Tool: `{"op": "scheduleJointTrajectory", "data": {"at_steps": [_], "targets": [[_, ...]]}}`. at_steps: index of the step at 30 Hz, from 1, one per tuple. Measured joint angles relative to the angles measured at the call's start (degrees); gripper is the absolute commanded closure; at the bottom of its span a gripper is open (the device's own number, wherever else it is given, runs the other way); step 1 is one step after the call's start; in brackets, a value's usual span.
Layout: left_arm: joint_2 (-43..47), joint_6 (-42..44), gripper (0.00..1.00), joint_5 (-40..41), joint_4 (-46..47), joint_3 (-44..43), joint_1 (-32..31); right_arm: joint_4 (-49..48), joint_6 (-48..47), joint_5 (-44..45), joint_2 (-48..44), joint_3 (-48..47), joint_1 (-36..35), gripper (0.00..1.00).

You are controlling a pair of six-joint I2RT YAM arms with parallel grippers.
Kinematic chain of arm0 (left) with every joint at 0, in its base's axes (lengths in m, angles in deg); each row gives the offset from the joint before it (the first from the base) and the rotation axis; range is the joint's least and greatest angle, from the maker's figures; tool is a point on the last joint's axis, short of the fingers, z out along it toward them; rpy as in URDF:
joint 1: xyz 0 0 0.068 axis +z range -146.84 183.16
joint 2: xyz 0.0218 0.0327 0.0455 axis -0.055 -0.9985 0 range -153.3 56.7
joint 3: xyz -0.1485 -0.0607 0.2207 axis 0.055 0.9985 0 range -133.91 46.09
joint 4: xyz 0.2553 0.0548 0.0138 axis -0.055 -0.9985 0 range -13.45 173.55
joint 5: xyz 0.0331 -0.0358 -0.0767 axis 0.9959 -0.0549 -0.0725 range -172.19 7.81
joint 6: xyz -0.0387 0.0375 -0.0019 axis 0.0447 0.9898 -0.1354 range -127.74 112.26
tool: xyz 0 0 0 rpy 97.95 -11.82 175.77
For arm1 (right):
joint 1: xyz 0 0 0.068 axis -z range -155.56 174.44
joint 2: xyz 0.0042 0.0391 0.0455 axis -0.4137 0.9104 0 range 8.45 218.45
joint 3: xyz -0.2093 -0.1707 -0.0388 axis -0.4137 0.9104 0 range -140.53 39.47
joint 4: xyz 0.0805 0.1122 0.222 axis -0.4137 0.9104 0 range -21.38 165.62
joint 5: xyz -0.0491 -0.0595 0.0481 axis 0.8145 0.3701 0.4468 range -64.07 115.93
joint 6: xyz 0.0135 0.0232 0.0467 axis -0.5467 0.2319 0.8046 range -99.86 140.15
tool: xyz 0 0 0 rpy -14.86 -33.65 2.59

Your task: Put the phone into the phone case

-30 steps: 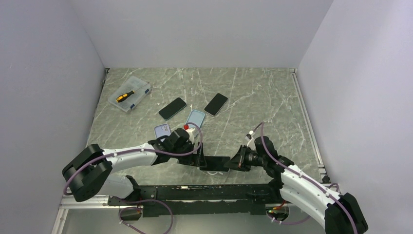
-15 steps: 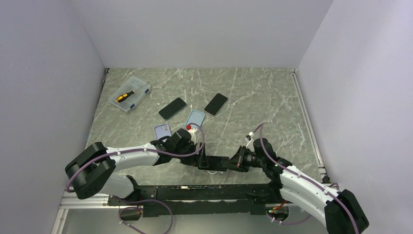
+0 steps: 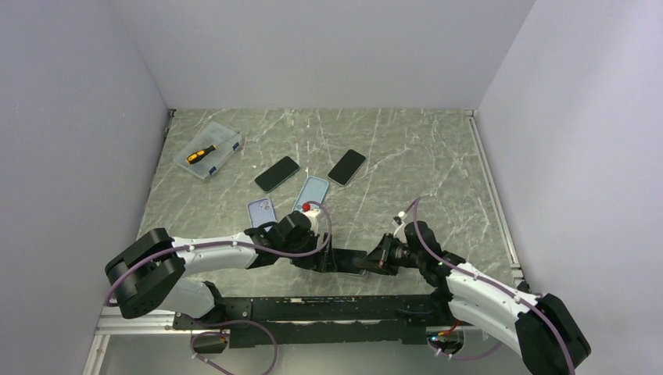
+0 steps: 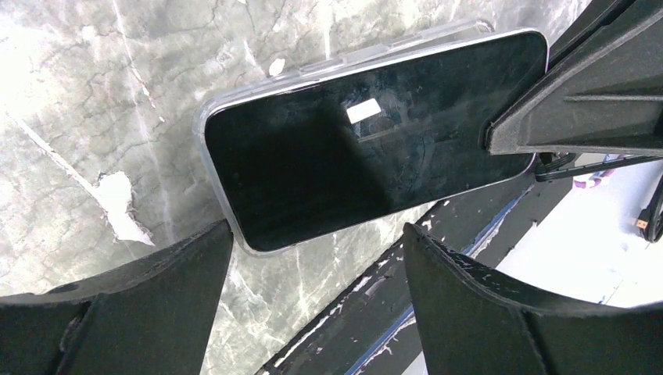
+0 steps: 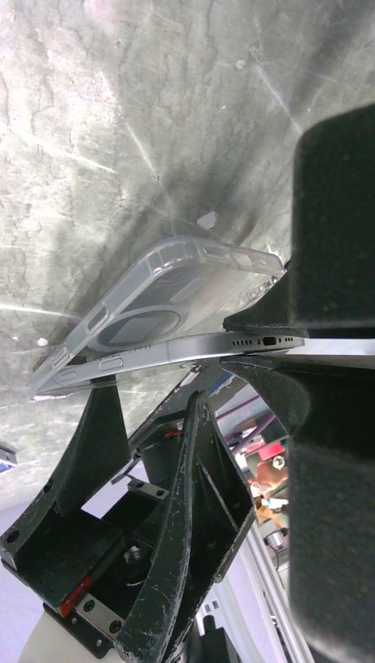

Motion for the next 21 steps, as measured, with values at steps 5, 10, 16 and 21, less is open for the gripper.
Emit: {"op": "scheduleJointTrajectory", "data": {"at_steps": [5,10,16,21], "targets": [[0.00,0.13,0.13,1.01,-0.87,-0.15,-0.13,-1.57,-1.68,-0.87,2.73,-0.61,0.13,1.00],[-0.11,1.18,0.11,2.62,-4.98,-2.47,-0.90,-2.54,-2.08,-0.94,3.76,-0.72,0.07,1.00],[-0.76,2.58,0.11,3.98,-7.54,-4.66,-0.50,-4.09,-2.10,-1.14,4.98,-0.70,0.00,1.00],[-1.77,3.08,0.12,3.58,-6.45,-4.76,0.70,-5.90,-2.25,-1.49,6.58,-0.70,0.00,1.00]]}}
